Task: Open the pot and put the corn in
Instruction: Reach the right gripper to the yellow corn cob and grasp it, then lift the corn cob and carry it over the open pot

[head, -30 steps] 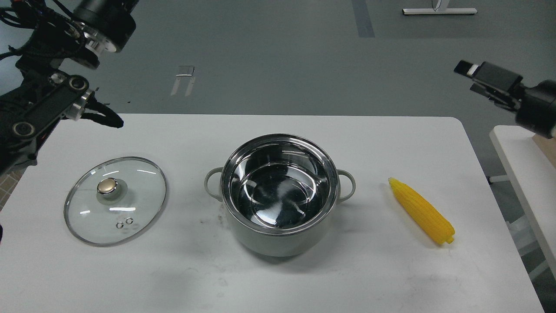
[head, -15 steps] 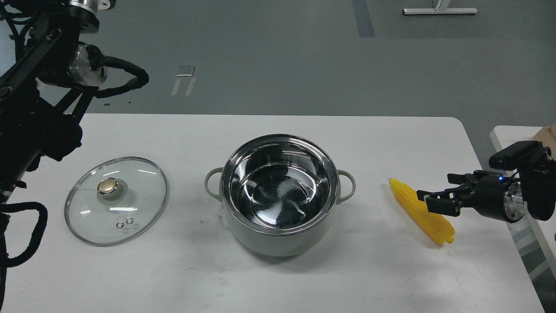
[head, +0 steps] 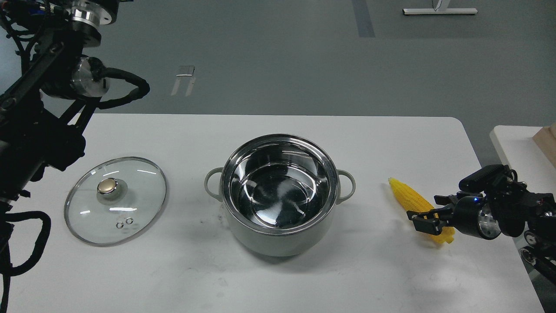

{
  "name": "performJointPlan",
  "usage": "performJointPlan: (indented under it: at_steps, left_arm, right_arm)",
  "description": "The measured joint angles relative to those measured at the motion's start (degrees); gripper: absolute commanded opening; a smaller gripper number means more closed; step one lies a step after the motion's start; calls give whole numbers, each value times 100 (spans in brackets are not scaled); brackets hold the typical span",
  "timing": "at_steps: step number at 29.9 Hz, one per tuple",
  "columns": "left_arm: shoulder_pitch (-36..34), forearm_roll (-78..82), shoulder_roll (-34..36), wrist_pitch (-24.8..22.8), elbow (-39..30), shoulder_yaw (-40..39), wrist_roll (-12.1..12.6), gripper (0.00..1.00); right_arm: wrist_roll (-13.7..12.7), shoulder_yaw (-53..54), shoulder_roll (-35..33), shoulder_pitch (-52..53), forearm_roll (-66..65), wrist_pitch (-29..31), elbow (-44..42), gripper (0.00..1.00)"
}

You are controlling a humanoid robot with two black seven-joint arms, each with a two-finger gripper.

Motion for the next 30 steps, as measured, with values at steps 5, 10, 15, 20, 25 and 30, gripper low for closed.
performJointPlan:
  at_steps: [5, 10, 15, 20, 25, 30]
  left_arm:
    - [11, 0, 0, -1, 0, 8, 7, 97]
    - [17, 0, 0, -8, 0, 10, 6, 97]
    - [19, 0, 0, -8, 1, 11, 7, 97]
    - [19, 8, 0, -5, 1, 34, 18, 97]
    - [19, 9, 21, -3, 2, 81, 22, 97]
    - [18, 11, 27, -19, 1, 107, 29, 97]
  right_arm:
    - [-1, 0, 143, 17, -2, -21, -157, 49]
    - [-1, 0, 212, 27, -2, -121, -215, 15]
    - [25, 0, 190, 52, -2, -171, -216, 0]
    - [65, 17, 156, 31, -2, -313, -197, 0]
    - [135, 153, -259, 85, 2, -767, -109, 0]
    - [217, 940, -387, 265, 199, -888, 108, 0]
